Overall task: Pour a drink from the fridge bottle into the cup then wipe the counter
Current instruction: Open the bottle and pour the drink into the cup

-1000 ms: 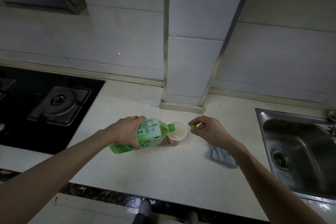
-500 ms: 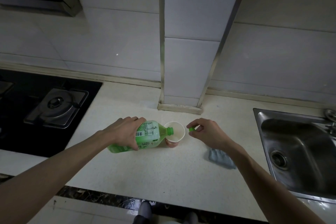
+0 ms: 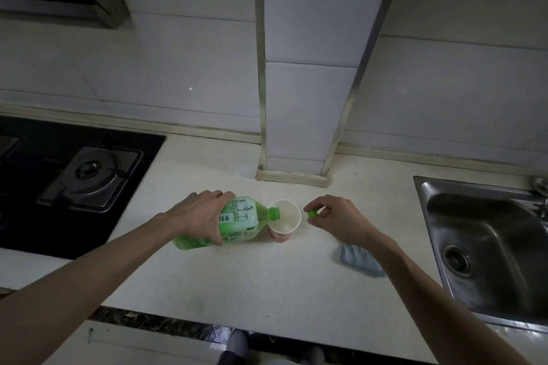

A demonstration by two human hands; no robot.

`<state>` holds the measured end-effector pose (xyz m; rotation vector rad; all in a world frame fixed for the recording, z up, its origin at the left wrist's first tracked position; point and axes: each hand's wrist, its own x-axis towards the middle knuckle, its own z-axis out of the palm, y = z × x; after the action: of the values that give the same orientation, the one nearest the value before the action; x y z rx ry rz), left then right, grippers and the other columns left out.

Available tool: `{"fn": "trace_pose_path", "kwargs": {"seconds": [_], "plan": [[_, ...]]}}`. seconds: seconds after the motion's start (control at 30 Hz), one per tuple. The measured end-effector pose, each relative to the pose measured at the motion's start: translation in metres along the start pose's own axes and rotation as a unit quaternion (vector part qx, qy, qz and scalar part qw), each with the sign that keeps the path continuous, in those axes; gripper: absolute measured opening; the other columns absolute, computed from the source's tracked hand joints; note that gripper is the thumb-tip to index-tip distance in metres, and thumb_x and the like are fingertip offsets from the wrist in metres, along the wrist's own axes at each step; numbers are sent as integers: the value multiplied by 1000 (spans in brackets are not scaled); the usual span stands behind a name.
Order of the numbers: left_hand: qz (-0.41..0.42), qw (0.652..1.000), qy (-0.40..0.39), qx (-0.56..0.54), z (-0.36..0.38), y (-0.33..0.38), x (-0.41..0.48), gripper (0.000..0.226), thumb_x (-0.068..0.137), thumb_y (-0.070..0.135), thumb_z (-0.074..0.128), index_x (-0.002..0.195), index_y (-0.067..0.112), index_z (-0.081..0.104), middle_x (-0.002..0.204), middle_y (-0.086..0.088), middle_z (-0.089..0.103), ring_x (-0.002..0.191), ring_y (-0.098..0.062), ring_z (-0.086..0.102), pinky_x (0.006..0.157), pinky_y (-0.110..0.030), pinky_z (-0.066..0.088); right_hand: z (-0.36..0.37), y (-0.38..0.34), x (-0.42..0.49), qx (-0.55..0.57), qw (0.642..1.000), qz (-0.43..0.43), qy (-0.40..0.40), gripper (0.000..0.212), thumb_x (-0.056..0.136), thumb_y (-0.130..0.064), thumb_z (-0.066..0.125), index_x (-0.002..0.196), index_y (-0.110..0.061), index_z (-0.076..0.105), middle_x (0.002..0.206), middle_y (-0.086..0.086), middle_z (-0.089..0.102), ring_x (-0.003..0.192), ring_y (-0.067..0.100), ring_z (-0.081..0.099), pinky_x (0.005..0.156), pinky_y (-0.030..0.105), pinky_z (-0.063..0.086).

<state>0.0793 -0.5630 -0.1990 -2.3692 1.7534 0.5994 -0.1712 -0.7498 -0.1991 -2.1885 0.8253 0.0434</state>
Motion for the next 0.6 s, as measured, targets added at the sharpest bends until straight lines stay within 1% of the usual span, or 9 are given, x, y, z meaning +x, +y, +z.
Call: {"fn": "trace_pose_path", "kwargs": {"seconds": [0.23,0.37,0.5,0.6], "plan": [[-5,1000,-4,2,-3,-1,2,90,62,50,80,137,27,35,114,6,53,99,-14,53,81,-29,50,-1,1,5,6,1000,0,1,23,90,-21,66,113,-23,68,106,-7,66,85,3,63,70,10,46],[-6,1000,-4,5,-3,-2,3,93,63,49,80,140,25,34,115,6,53,99,-13,53,81,-28,49,-2,0,6,4,1000,-1,-5,24,91,-20,66,115,-21,67,102,-9,62,85,4,62,69,10,45],[-8,1000,-6,6,-4,-4,4,92,63,50,80,139,26,34,114,6,53,98,-12,52,80,-26,47,-2,-1,7,1,1000,-1,-5,24,91,-21,65,115,-20,67,101,-9,62,84,4,61,68,9,44],[-10,1000,-6,5,-4,-4,5,93,63,50,80,140,26,34,115,6,53,99,-12,52,82,-28,49,-2,-1,7,-3,1000,-2,-6,24,91,-21,65,115,-20,67,104,-8,63,85,5,62,68,9,45]]}}
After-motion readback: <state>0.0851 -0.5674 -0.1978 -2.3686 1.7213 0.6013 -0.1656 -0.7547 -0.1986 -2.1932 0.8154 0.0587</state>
